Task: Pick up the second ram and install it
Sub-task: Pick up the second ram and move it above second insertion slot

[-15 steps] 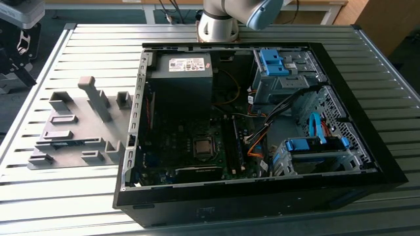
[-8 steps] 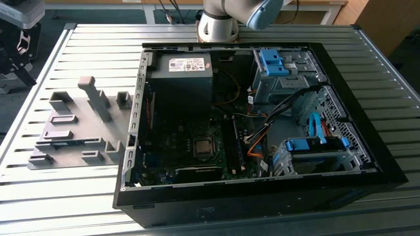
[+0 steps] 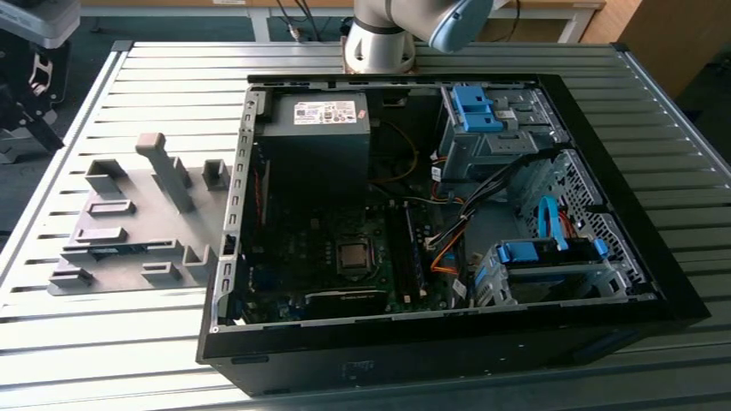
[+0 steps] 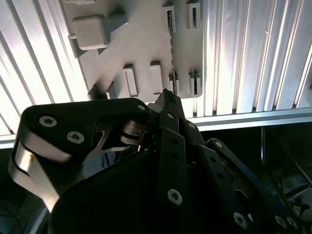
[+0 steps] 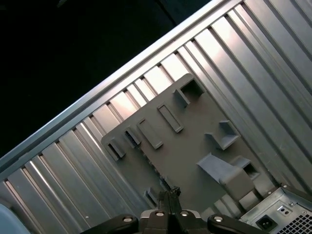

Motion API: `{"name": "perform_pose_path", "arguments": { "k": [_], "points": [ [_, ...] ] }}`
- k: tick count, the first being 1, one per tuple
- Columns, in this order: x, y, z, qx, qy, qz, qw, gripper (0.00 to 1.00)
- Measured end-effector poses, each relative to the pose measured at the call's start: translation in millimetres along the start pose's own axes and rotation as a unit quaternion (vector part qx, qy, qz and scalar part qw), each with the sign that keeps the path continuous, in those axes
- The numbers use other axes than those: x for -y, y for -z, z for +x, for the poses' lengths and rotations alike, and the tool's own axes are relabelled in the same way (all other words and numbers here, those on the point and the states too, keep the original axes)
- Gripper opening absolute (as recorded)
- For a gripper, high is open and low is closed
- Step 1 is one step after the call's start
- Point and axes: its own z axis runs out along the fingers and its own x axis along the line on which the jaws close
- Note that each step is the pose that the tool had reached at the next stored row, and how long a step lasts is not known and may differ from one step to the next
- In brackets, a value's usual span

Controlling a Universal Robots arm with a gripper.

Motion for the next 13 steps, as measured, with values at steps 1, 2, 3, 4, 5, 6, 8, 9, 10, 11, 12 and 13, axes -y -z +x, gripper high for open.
{"name": "perform_pose_path", "arguments": {
  "k": [1,2,3,4,5,6,8,9,10,11,12,13],
  "points": [
    [0.0,-0.7,0.0,-0.0001,0.007,0.0,1.0,0.11],
    [0.0,-1.3,0.1,-0.0002,0.012,0.0,0.9999,0.11],
    [0.0,-1.8,0.2,-0.0003,0.016,-0.0001,0.9999,0.11],
    [0.0,-2.2,0.3,-0.0006,0.022,-0.0002,0.9998,0.11],
    [0.0,-2.5,0.3,-0.0007,0.028,-0.0002,0.9996,0.11],
    [0.0,-2.9,0.3,-0.0009,0.037,-0.0003,0.9993,0.11],
    [0.1,-3.8,0.3,-0.0012,0.055,-0.0003,0.9985,0.11],
    [0.1,-4.3,0.3,-0.0014,0.064,-0.0003,0.998,0.11],
    [0.1,-4.7,0.3,-0.0016,0.073,-0.0003,0.9973,0.11],
    [0.1,-5.2,0.3,-0.0018,0.082,-0.0004,0.9966,0.11],
    [0.1,-5.6,0.3,-0.002,0.091,-0.0004,0.9958,0.11],
    [0.1,-6.0,0.3,-0.0022,0.1,-0.0004,0.995,0.11]
  ]
}}
